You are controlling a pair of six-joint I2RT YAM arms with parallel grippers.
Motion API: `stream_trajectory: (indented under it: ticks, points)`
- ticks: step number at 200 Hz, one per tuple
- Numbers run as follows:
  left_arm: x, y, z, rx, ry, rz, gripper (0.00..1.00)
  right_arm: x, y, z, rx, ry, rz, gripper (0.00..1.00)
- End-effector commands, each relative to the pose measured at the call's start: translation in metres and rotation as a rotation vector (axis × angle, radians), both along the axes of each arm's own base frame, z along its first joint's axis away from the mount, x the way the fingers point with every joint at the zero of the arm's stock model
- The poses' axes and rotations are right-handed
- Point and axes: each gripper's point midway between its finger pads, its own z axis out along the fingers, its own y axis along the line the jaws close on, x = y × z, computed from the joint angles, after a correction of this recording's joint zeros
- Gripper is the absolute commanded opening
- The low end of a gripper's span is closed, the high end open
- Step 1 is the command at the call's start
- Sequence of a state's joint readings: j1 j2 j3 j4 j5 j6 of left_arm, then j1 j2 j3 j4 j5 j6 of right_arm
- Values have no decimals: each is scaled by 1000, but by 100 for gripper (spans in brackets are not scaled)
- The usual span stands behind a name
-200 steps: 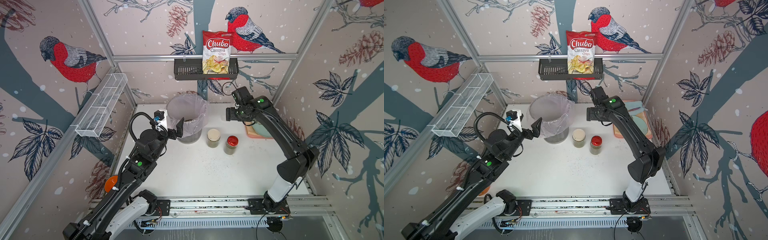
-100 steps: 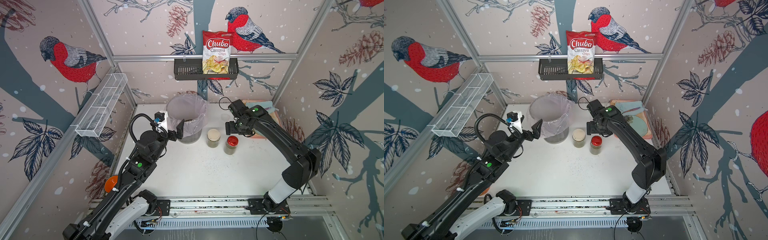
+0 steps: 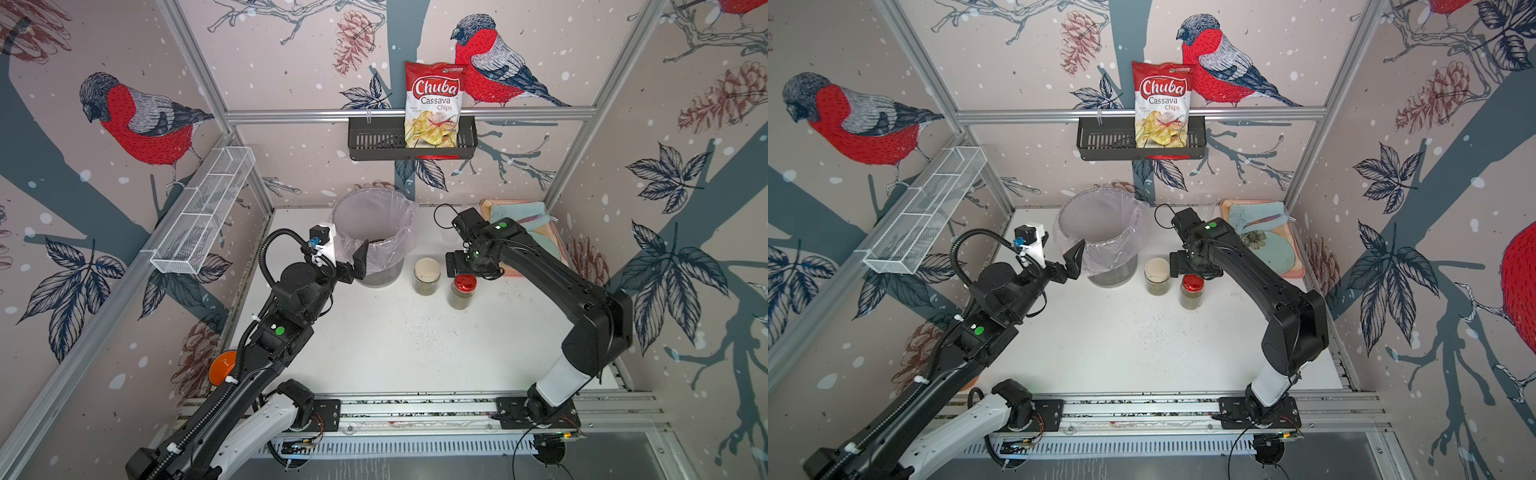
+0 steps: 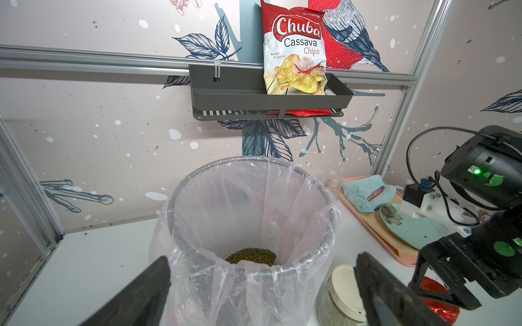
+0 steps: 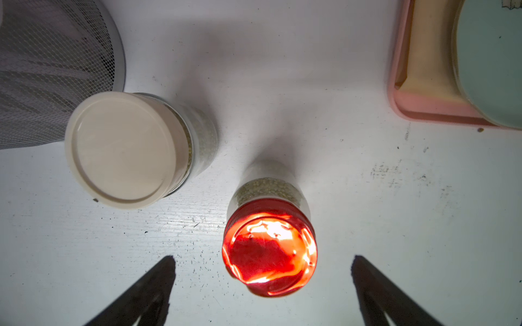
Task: Empty moldy mung beans from jars
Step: Pick up the jar from the center of the board.
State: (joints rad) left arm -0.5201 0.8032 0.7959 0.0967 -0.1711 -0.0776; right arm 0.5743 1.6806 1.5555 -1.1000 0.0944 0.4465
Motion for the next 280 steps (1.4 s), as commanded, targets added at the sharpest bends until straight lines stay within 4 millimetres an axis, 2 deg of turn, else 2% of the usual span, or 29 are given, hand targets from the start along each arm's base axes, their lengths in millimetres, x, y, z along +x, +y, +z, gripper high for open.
stream_trajectory:
  ticks: [1,105,189,280]
  points:
    - [1,3,8,-23,-21,21,99,1,1,-10,4,16,2,97]
    - [3,3,5,-13,-13,26,99,0,-1,-37,-1,65,8,94]
    - [3,4,3,-5,-6,31,99,-5,-2,-45,4,88,11,90]
    - [4,5,3,-3,0,41,99,-7,1,-45,18,94,20,84]
